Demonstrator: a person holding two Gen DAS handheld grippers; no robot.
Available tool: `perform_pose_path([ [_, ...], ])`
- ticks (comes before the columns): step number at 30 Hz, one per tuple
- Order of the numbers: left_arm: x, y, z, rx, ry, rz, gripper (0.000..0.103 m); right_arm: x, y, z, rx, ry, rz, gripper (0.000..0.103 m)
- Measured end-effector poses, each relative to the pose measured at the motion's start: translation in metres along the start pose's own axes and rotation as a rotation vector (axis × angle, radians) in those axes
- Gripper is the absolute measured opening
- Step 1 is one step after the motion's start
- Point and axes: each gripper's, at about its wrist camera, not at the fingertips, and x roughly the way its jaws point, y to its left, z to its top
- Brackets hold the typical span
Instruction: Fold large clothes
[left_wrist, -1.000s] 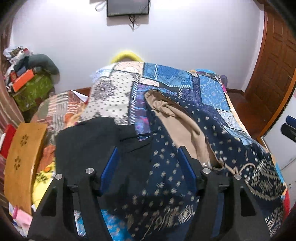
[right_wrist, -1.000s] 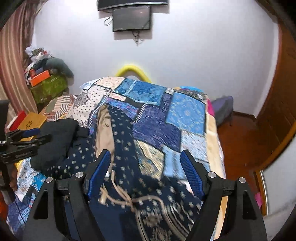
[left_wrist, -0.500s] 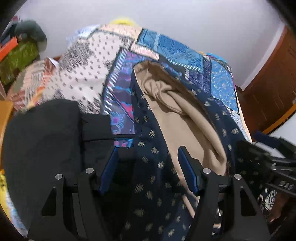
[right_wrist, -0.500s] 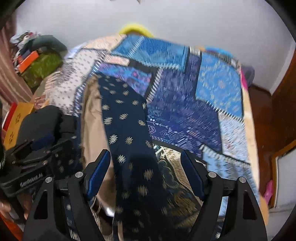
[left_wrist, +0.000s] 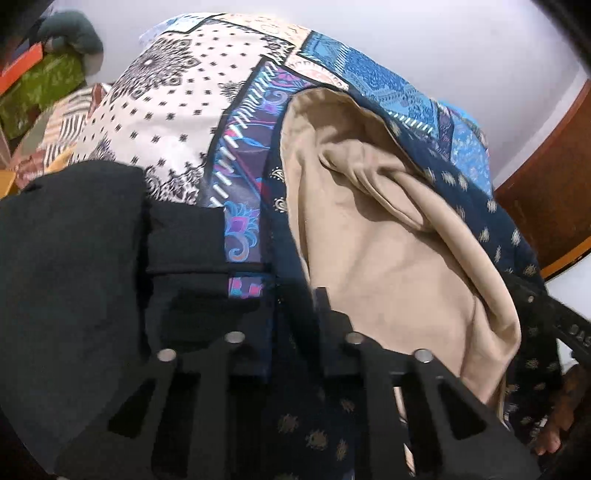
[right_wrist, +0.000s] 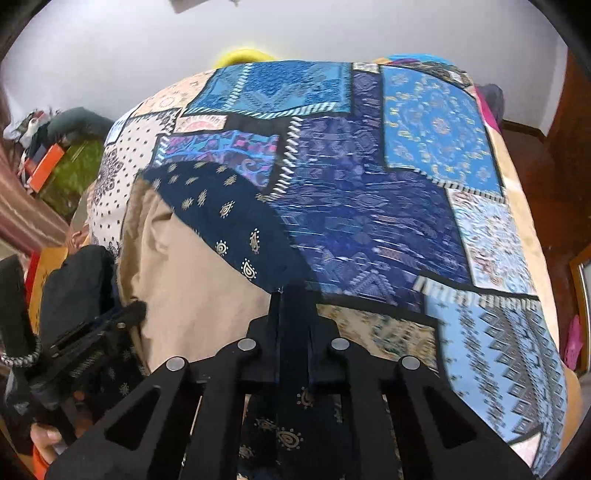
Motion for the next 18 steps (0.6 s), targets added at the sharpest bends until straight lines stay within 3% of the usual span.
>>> perform_pose_path([
  [2,-0.014,0.006,-0.001,-0.023,0.000,-0.025,0.010,-0.015,-0.001,-0.004,-0.005,-0.022,-0.007,0.007],
  [7,-0.062,0.009,-0.011,-0.047,-0.027,-0.108,0.009,-0.065,-0.003,-0.016,-0.013,-0.070,0.016,0.007],
  [14,-0.145,-0.019,-0.051,0.138,-0.123,-0.039,0.008,-0.142,0.007,-0.049,-0.079,-0.147,0.049,0.007],
  [18,-0.187,-0.028,-0.086,0.200,-0.137,-0.054,0.008,-0.171,0.008,-0.083,-0.122,-0.150,0.050,0.007],
])
